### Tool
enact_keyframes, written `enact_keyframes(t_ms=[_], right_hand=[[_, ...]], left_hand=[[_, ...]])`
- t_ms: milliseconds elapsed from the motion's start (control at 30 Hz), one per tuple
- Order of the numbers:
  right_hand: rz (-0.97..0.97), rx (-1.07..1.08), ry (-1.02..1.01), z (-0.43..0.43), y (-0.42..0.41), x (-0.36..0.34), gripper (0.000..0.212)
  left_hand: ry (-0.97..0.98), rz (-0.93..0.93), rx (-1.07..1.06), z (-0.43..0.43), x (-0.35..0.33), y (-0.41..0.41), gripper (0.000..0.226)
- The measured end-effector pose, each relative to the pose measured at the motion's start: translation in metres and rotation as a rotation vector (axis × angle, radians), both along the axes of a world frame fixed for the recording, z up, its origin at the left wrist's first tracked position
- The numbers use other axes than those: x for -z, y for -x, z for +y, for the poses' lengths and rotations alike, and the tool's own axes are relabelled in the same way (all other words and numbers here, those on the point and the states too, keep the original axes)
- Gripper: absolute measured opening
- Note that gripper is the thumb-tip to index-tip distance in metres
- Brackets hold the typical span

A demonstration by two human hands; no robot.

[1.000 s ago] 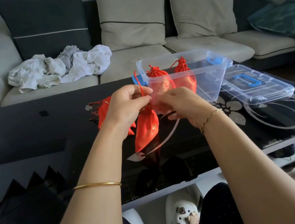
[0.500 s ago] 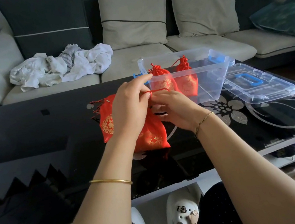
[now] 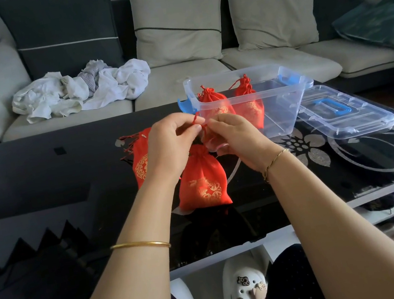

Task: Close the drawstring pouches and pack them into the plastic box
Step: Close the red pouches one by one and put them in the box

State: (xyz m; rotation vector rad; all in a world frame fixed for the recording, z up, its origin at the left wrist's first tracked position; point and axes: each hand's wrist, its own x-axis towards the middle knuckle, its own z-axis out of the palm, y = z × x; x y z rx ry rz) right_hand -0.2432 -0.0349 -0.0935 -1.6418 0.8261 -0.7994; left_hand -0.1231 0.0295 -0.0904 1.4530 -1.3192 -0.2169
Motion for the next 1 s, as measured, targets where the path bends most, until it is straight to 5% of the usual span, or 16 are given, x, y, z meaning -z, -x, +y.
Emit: enact_keyframes(t_ms=[200,433,533,633,733,1000], right_hand=[[-0.101,0.111,-0.214,-0.003,0.006,-0.002,0.036],[-0.775,-0.111,-0.738,-0.005,0.001,0.007,0.036],[-0.659,0.015,-0.827,-0.012,0.006,0.021,0.033],[-0.587,0.145,-0.897,-0.016,0.003,0.035,0.035],[-0.618,0.172,-0.867,-0.015,0.001,0.027,0.035],[-0.399,0.143,-0.262,-0.004,0.002,-0.008,0.027]], left_hand=[[-0.126,0.248,-0.065,0.0,0.001,-0.004,0.018],[-0.337,0.249,-0.297,-0.003,0.005,-0.009,0.027],[-0.353,0.458,-0.373,-0.004,0.005,-0.011,0.025],[-0.24,0.819,-0.148,-0.004,0.003,-0.003,0.028],[-0.181,0.941,0.042,-0.001,-0.003,0.001,0.031],[-0.382,0.496,0.195,0.002,-0.008,-0.001,0.009]])
